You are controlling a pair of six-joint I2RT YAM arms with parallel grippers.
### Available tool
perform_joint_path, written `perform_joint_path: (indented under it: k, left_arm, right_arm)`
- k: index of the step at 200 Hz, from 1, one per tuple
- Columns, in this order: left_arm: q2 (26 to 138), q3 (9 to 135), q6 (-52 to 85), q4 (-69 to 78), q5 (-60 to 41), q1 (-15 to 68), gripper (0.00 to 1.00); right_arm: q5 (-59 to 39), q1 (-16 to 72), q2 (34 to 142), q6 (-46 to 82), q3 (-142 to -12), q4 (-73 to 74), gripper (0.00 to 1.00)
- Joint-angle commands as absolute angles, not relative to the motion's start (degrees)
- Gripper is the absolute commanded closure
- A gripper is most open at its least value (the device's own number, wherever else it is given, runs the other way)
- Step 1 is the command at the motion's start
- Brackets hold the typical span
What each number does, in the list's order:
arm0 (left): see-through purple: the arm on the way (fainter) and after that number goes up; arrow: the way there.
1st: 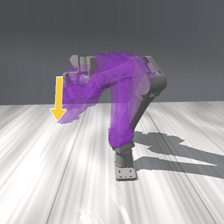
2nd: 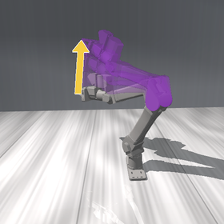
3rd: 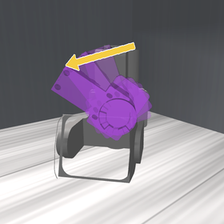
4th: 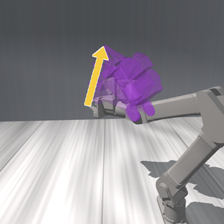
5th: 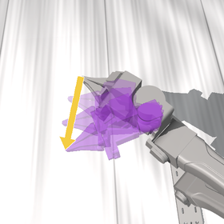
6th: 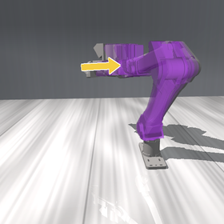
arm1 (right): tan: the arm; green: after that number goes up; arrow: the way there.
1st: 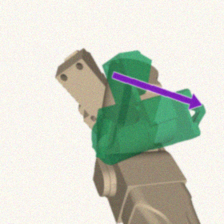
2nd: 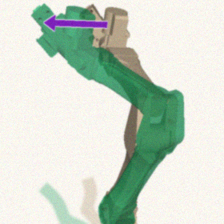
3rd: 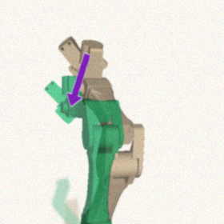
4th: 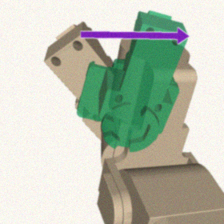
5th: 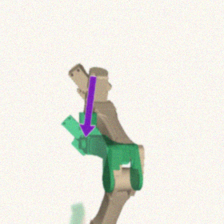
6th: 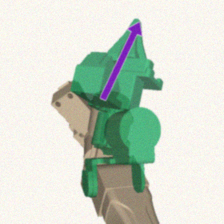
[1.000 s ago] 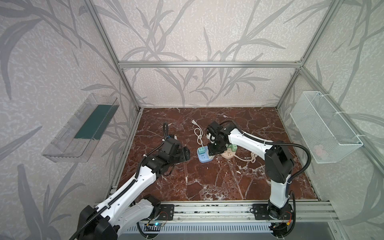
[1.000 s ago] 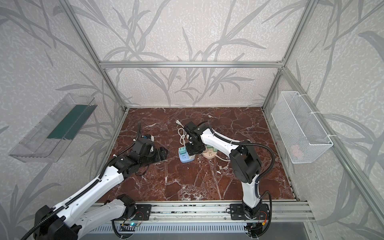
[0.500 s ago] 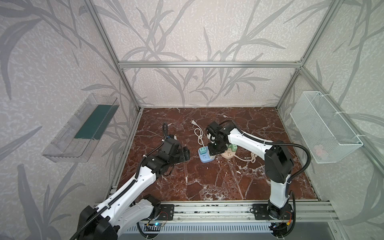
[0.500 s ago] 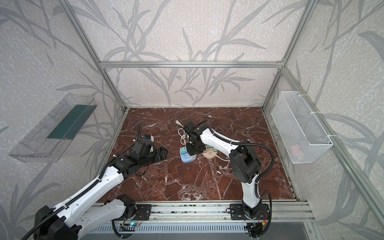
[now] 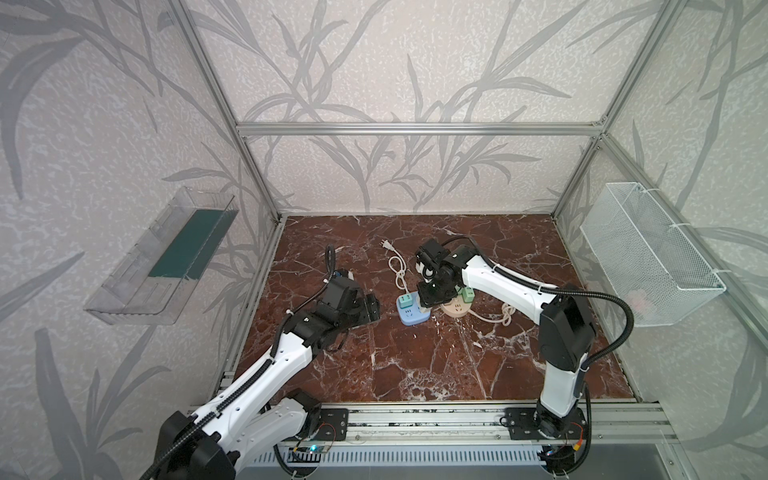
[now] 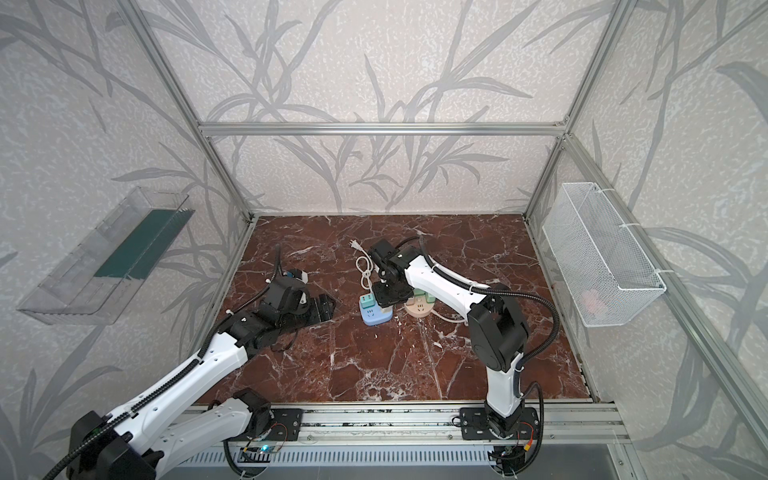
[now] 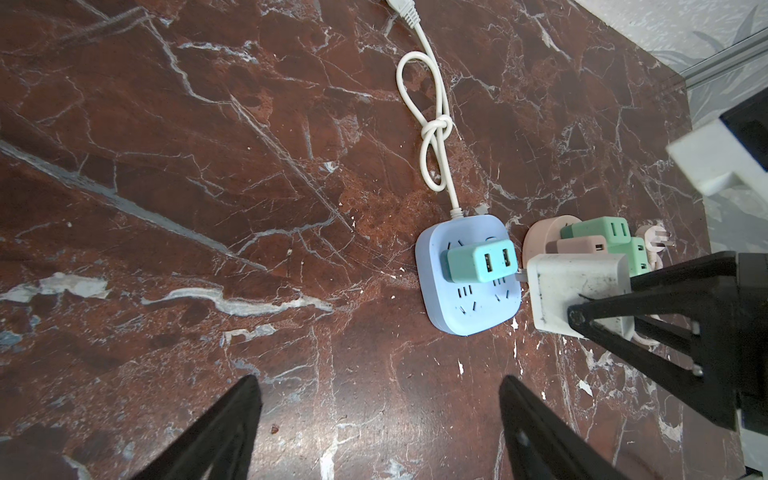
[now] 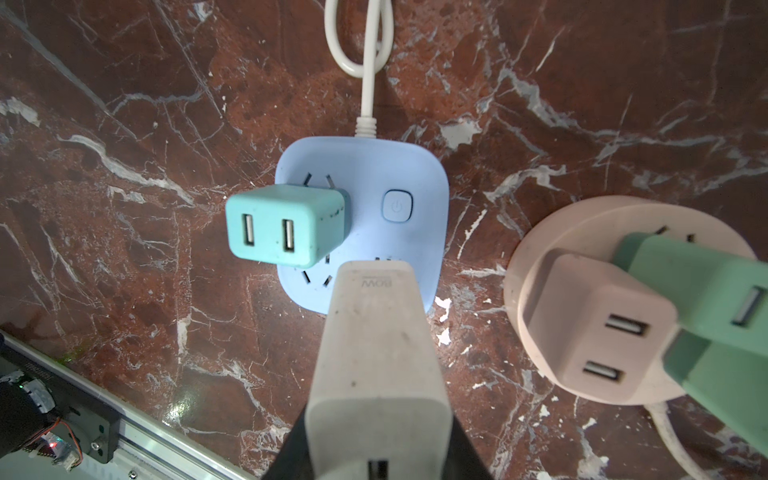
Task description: Insert the plug
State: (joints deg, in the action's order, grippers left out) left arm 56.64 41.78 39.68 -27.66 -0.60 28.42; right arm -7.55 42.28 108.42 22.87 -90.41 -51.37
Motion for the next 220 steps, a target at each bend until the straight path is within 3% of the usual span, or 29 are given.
perform_joint_path:
  k: [1,220]
  left_arm:
    - [55.55,41.05,39.99,-27.51,-0.44,28.13,0.12]
    - [55.28,39.53,40.61,-26.78,-0.7,28.1,0.12]
  right_arm:
    - [-7.12,42.52,109.05,22.85,-90.88,-52.12,1.0]
    - [-8.37,42.68,111.41,23.38,-88.24,-50.47,1.0]
